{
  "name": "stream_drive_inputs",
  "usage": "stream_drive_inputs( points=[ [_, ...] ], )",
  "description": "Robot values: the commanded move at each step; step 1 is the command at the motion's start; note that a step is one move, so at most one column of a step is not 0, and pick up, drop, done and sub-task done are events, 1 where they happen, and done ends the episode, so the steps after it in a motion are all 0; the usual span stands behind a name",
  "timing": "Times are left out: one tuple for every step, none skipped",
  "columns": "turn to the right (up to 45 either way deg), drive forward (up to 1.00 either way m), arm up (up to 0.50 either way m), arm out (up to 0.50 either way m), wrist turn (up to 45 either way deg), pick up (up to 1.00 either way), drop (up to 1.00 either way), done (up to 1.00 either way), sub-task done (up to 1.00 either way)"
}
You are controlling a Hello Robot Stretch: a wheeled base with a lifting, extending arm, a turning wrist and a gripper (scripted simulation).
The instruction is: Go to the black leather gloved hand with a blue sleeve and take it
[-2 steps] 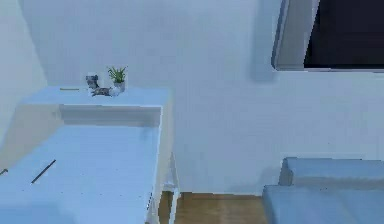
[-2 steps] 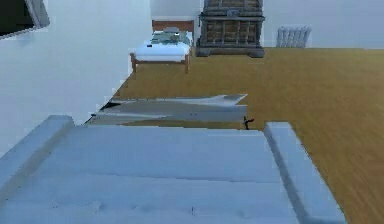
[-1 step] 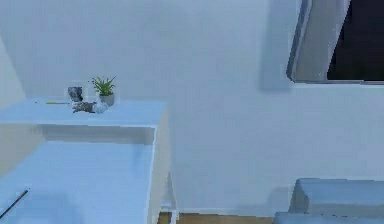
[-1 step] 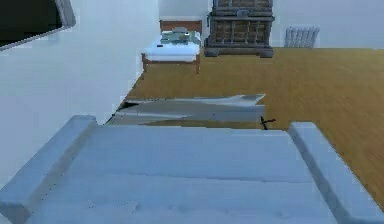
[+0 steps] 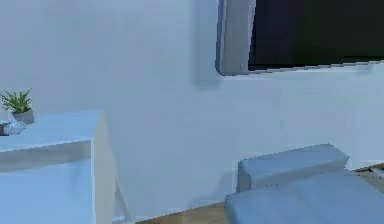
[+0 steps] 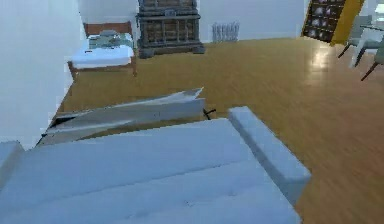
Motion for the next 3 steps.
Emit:
stream_drive_inputs(
  points=[
    [0.0,0.25,0.00,0.00,0.0,0.00,0.00,0.00,0.00],
    [-45.0,0.00,0.00,0.00,0.0,0.00,0.00,0.00,0.00],
    [-45.0,0.00,0.00,0.00,0.0,0.00,0.00,0.00,0.00]
  ],
)
